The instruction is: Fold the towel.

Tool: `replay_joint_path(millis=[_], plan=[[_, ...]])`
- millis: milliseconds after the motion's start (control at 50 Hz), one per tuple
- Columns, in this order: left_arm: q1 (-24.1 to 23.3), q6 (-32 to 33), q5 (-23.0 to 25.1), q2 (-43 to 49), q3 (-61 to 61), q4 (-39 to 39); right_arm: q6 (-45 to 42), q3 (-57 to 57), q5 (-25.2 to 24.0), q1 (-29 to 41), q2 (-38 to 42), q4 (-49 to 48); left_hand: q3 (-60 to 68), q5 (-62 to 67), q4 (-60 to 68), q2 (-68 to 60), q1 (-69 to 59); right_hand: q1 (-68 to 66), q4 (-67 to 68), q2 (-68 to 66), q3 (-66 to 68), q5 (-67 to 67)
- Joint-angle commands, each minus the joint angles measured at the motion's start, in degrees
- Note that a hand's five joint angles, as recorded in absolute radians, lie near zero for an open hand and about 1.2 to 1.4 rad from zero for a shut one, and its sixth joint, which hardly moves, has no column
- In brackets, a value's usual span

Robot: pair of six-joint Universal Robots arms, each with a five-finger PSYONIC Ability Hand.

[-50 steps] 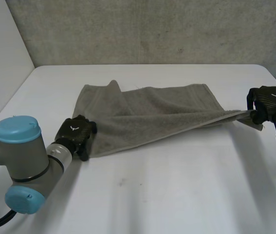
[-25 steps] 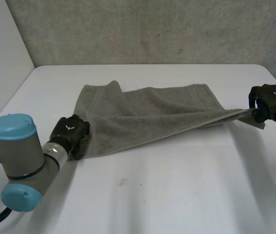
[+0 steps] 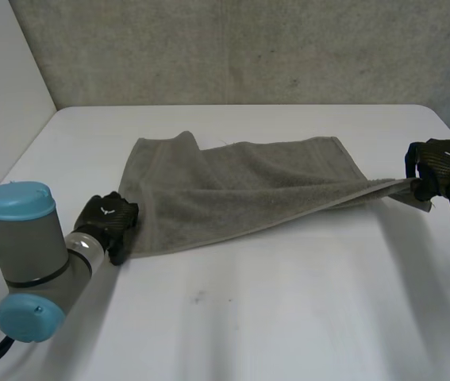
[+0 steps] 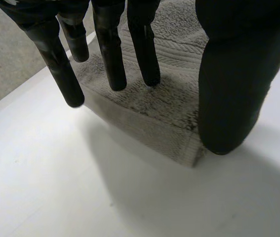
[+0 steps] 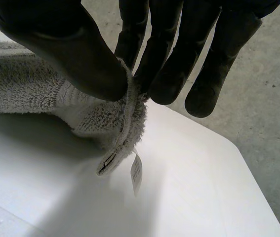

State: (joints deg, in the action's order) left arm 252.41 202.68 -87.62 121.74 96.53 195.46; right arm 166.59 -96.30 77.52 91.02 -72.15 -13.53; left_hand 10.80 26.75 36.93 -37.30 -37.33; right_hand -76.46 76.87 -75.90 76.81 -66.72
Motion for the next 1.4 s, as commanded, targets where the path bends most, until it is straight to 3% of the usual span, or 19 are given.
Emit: replay_joint_path(millis=[20,240,440,540,640,760,800,920,980,1020,1080,1220,1400], plan=[[0.01,0.08,0.34,0.78,-0.38,0.1,-0.56,-0.12,0.0,0.12,0.25,-0.01,46.29,20.35,20.16,-19.79,-19.76,-3.54,3.13,-4.1,3.19,-3.28],[0.01,-0.1,0.43,0.87,-1.43,1.41,-2.23,-0.38,0.18,0.3,0.08,-0.09,68.35,42.41,42.23,-41.85,-41.82,-3.54,3.13,-4.1,3.19,-3.28],[1.76,-0.01,-0.18,-4.21,0.06,2.65,-2.59,0.06,0.0,0.47,-0.54,0.35,69.2,43.25,43.07,-42.7,-42.67,-3.54,3.13,-4.1,3.19,-3.28],[4.41,-0.01,0.17,-10.64,2.17,2.29,-7.42,1.46,-0.62,0.65,-2.91,5.71,69.2,43.25,43.07,-42.7,-42.67,-3.54,3.13,-4.1,3.19,-3.28],[6.95,0.17,0.52,-19.08,5.07,0.71,-20.83,4.09,-5.0,0.21,-8.61,20.87,69.2,43.25,43.07,-42.7,-42.67,-3.54,3.13,-4.1,3.19,-3.28],[8.54,0.08,1.84,-33.85,10.43,-5.88,-28.43,5.42,-7.56,-0.14,-12.93,31.46,69.2,43.25,43.07,-42.7,-42.67,-3.54,3.13,-4.1,3.19,-3.28],[10.29,0.08,4.37,-39.19,13.23,-7.46,-32.36,5.77,-8.7,-0.23,-16.08,36.62,69.2,43.25,43.07,-42.7,-42.67,-3.54,3.13,-4.1,3.19,-3.28],[11.88,-0.01,9.57,-41.93,15.44,-7.99,-38.01,6.3,-8.7,0.03,-17.77,39.72,69.2,43.25,43.07,-42.7,-42.67,-3.54,3.13,-4.1,3.19,-3.28],[12.14,-0.01,11.42,-41.23,15.62,-7.46,-40.55,7.27,-8.53,0.12,-16.8,39.19,69.2,43.25,43.07,-42.7,-42.67,-3.54,3.13,-4.1,3.19,-3.28],[12.14,-0.01,11.68,-40.0,14.92,-7.2,-41.26,10.23,-7.91,0.73,-11.3,38.32,69.2,43.25,43.07,-42.7,-42.67,-3.54,3.13,-4.1,3.19,-3.28],[12.14,-0.1,11.59,-32.79,11.49,-5.97,-41.43,13.07,-7.21,1.35,-6.96,37.88,69.2,43.25,43.07,-42.7,-42.67,-3.54,3.13,-4.1,3.19,-3.28],[11.0,-0.8,7.12,-12.97,-3.33,-4.47,-42.22,28.94,-1.33,8.46,10.94,35.87,69.2,43.25,43.07,-42.7,-42.67,-3.54,3.13,-4.1,3.19,-3.28],[9.33,-3.17,1.57,3.15,-19.54,-4.47,-42.66,40.66,-0.97,11.81,24.6,21.62,69.2,43.25,43.07,-42.7,-42.67,-3.54,3.13,-4.1,3.19,-3.28]])
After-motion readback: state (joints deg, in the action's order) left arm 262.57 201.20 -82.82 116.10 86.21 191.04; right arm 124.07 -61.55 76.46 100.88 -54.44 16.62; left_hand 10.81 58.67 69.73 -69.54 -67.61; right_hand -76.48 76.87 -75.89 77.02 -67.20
